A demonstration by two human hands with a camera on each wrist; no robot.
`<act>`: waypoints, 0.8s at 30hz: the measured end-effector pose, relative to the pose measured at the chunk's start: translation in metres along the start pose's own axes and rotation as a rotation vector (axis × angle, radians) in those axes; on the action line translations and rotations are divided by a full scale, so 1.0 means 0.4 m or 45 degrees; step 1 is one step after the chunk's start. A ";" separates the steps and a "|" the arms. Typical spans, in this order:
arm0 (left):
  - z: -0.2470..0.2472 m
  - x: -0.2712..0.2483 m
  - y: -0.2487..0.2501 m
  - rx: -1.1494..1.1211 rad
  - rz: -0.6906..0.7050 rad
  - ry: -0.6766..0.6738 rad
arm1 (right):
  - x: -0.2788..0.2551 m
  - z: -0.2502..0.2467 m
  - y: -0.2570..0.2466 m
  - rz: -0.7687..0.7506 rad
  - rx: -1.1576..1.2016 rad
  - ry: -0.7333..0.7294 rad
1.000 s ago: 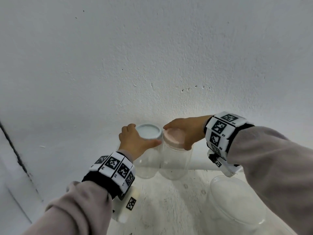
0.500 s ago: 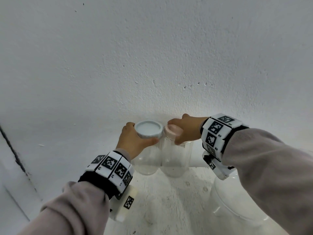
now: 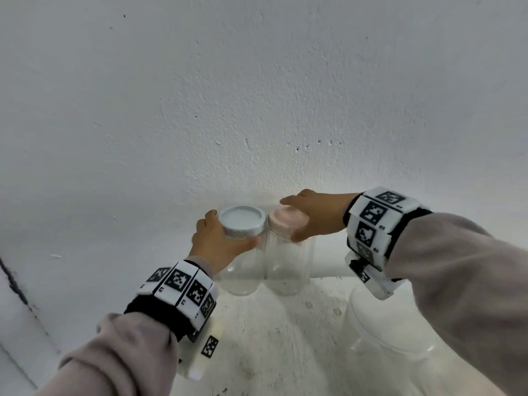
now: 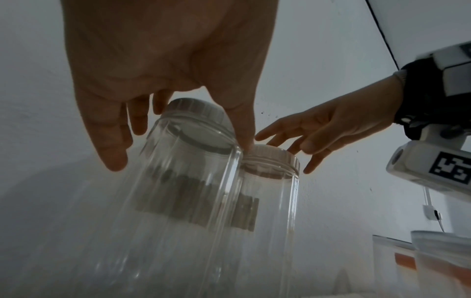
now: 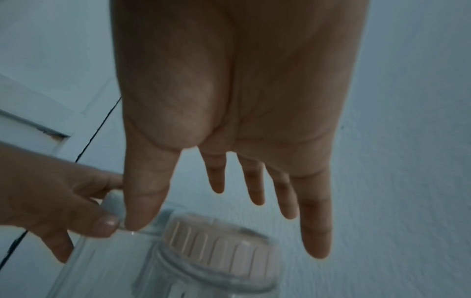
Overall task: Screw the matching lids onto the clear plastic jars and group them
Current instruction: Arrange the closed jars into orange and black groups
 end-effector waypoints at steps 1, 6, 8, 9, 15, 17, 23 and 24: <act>-0.005 -0.005 -0.001 0.010 0.017 0.008 | -0.022 -0.012 0.009 -0.014 0.023 0.010; -0.027 -0.049 0.026 0.000 0.267 0.120 | -0.171 -0.029 0.095 0.016 0.143 0.027; -0.023 -0.081 0.053 -0.019 0.402 0.145 | -0.234 -0.008 0.144 0.079 0.158 -0.034; -0.015 -0.100 0.070 -0.019 0.471 0.139 | -0.263 0.007 0.167 0.119 0.152 -0.077; 0.071 -0.211 0.169 0.073 0.774 -0.217 | -0.368 0.108 0.260 0.269 -0.030 -0.364; 0.112 -0.247 0.190 0.132 0.776 -0.409 | -0.387 0.133 0.275 0.284 -0.083 -0.451; 0.232 -0.331 0.212 0.362 0.611 -0.883 | -0.422 0.183 0.299 0.230 -0.173 -0.640; 0.248 -0.340 0.215 0.377 0.586 -0.900 | -0.425 0.190 0.303 0.212 -0.192 -0.665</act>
Point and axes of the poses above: each hand's wrist, its own x-axis towards the middle knuckle, its own z-axis out of the palm, y = z × x, the point moved 3 cm from there along x, towards the middle knuckle, and after that the axes turned 3 degrees about -x, right-handed, at the moved point
